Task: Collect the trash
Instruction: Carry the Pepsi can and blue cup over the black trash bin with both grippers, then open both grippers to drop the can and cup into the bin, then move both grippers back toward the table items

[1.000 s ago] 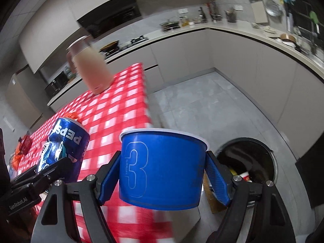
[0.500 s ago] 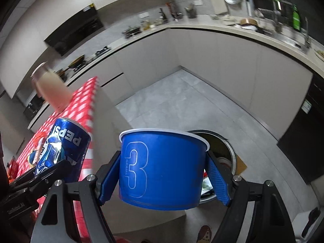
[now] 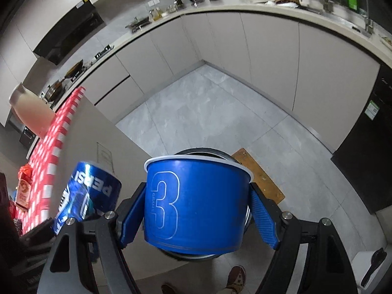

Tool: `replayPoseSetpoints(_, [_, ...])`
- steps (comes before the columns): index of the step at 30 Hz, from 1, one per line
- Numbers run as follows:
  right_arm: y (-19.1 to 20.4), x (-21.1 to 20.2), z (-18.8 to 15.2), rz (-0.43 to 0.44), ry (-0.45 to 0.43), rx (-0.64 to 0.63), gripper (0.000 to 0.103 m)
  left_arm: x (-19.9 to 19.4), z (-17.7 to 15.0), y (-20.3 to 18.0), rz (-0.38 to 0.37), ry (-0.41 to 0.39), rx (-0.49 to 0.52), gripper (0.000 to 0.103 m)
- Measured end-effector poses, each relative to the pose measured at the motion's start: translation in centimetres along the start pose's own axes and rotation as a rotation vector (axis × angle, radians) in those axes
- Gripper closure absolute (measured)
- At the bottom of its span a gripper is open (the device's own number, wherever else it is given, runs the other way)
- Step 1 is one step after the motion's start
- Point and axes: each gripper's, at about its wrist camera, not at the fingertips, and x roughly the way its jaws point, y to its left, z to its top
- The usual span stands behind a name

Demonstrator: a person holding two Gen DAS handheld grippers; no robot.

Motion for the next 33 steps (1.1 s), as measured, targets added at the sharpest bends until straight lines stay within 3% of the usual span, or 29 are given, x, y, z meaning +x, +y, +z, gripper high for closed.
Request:
replayPoseSetpoints(10, [-1.4, 7.6, 2.0, 0.054, 0.102, -0.022, 0.021, 6.7, -1.6, 0.8, 0.078, 0.095, -0.101, 0.038])
replayPoseSetpoints(14, [-1.1, 9.1, 2.3, 0.058, 0.118, -0.030, 0.016, 7.2, -1.6, 1.1, 0.140, 0.139, -0.153, 0.027])
replayPoseSetpoints(25, [-0.9, 6.3, 2.4, 0.035, 0.049, -0.021, 0.016, 1.3, -1.3, 0.3, 0.127, 0.026, -0.129, 0.027])
replayPoseSetpoints(33, [0.5, 1.3, 1.4, -0.017, 0.008, -0.018, 0.016, -3.9, -0.3, 0.0, 0.045, -0.006, -0.092, 0.027])
